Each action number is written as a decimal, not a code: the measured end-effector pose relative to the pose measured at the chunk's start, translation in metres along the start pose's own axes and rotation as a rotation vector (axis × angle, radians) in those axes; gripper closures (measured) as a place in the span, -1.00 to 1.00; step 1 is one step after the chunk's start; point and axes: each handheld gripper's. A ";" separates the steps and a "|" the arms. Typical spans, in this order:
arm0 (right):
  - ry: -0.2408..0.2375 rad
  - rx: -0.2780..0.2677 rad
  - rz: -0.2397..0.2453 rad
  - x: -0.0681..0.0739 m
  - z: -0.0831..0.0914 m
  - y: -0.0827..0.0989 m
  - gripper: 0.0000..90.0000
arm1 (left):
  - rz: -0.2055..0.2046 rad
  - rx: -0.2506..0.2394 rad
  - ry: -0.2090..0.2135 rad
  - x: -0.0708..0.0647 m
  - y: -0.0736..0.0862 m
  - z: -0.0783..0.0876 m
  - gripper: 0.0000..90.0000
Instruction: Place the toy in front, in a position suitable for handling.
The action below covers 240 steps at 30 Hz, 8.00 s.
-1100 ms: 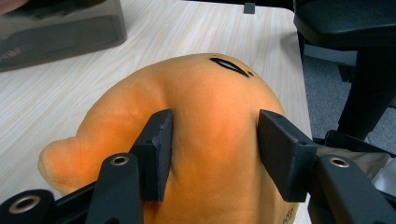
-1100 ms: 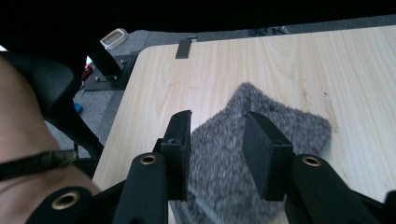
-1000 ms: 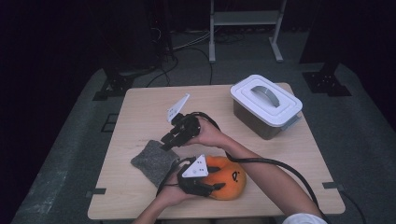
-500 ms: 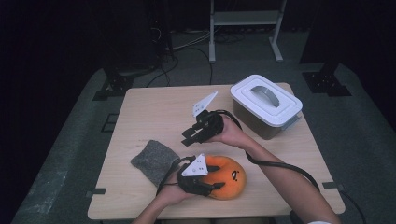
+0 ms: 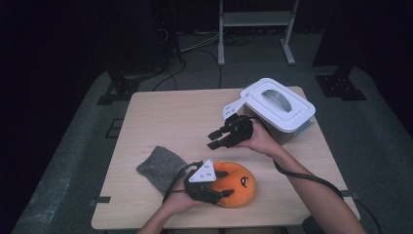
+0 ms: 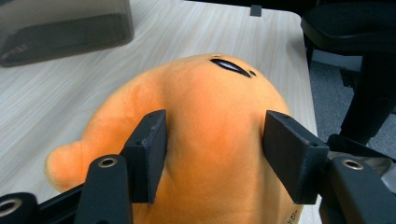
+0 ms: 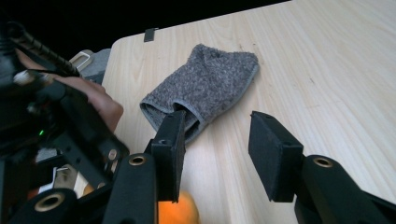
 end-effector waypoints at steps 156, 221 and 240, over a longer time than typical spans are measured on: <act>0.653 -0.006 -0.172 -0.120 0.174 0.038 0.39 | 0.103 -0.027 -0.193 0.036 0.009 0.074 -0.75; 0.450 0.035 -0.036 -0.075 0.101 0.009 0.46 | 0.092 -0.020 -0.303 0.031 0.017 0.111 -0.78; 0.446 0.052 -0.024 -0.074 0.097 0.006 0.46 | 0.098 -0.025 -0.307 0.031 0.019 0.113 -0.78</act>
Point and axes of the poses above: each handheld gripper's, and its own axes: z roughly backward along the jaws, y roughly out of its underside, x roughly to its left, and after that the axes turned 11 degrees about -x, right-handed
